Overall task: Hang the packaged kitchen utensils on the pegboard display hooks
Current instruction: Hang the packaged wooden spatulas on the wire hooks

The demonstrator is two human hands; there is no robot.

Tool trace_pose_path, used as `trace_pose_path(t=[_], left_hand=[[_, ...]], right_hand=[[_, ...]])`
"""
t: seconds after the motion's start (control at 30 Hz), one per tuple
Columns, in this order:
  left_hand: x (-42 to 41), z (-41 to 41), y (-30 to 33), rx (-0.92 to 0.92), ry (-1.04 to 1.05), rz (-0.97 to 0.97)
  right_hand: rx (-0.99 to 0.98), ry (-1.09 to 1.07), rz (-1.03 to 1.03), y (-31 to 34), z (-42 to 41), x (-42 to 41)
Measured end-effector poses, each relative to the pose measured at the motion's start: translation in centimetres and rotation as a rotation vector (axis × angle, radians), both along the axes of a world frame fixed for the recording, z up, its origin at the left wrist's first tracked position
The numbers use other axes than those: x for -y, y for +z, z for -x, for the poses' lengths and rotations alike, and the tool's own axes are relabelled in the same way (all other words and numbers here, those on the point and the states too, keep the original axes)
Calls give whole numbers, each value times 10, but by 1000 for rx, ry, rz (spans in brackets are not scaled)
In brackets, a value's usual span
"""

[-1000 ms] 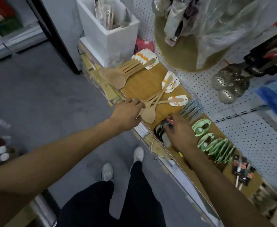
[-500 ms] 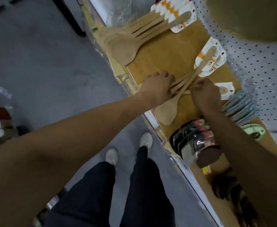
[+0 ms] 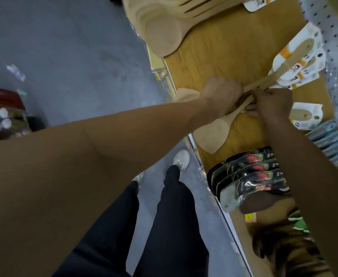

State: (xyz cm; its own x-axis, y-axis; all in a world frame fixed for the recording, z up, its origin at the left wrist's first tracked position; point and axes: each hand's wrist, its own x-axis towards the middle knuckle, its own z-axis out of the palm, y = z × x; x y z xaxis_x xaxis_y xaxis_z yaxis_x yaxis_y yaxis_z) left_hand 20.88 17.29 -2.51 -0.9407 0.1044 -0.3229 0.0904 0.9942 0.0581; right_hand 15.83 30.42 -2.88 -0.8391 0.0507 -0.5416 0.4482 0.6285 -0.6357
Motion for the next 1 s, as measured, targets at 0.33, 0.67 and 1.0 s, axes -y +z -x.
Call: trace_pose_path(t=[0.33,0.67,1.0], left_hand=[[25,-12,40,29,249,-142],[94,-102,88,84,478,-382],[150,-214,146,49,783,-892]], right_hand=[[58,-63,193,49,-22,0],[165,-40,346,105,-95,55],[30,110,374,178,-190,99]])
